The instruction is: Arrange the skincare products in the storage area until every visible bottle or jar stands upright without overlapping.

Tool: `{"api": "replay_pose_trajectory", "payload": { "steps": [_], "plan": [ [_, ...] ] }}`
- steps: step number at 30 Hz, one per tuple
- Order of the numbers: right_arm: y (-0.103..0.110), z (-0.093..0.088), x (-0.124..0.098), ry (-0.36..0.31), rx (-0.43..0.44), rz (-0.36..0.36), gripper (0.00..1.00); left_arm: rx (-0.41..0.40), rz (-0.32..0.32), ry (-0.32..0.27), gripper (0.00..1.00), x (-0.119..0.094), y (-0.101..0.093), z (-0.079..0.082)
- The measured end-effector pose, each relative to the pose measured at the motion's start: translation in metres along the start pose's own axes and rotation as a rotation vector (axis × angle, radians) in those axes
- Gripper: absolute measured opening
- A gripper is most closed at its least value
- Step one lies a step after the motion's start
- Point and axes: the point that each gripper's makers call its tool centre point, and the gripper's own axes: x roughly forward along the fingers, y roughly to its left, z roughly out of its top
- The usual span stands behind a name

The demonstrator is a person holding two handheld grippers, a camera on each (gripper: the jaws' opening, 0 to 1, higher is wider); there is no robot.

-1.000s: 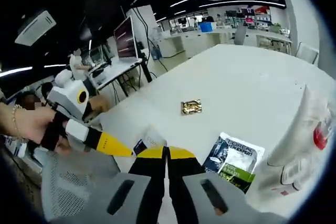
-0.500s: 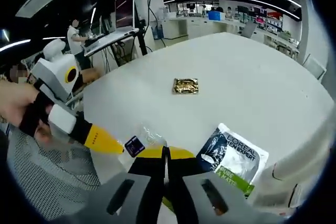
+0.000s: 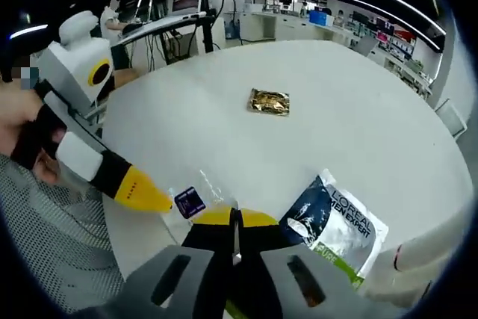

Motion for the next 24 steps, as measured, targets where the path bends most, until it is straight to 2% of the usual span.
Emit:
{"api": "replay_pose_trajectory", "payload": {
  "steps": [6, 10, 12, 15, 17, 19, 20, 24],
  "plan": [
    [-0.004, 0.0, 0.001, 0.008, -0.044, -0.017, 0.02, 0.025, 0.005, 0.002, 0.0, 0.001, 0.001, 0.001],
    [-0.003, 0.0, 0.002, 0.007, -0.071, -0.022, 0.01, 0.098, -0.013, -0.001, 0.0, -0.003, -0.002, 0.0],
    [-0.003, -0.001, 0.001, 0.004, -0.062, -0.024, 0.01, 0.184, 0.016, -0.008, 0.0, -0.01, 0.0, 0.002],
    [-0.003, -0.001, 0.001, 0.004, -0.058, -0.026, 0.01, 0.356, 0.11, -0.026, 0.03, -0.024, 0.011, 0.008],
    [-0.003, -0.001, 0.001, 0.002, -0.057, -0.024, 0.01, 0.429, 0.125, -0.048, 0.04, -0.029, 0.01, 0.012],
    [-0.002, -0.001, 0.002, -0.001, -0.075, -0.021, 0.01, 0.546, 0.125, -0.052, 0.05, -0.03, 0.004, 0.017],
    [-0.002, -0.001, 0.002, -0.002, -0.086, -0.019, 0.01, 0.657, 0.107, -0.052, 0.06, -0.026, -0.004, 0.02],
    [-0.003, -0.001, 0.002, 0.003, -0.076, -0.017, 0.01, 1.014, 0.072, -0.05, 0.14, -0.009, -0.028, 0.025]
  ]
}}
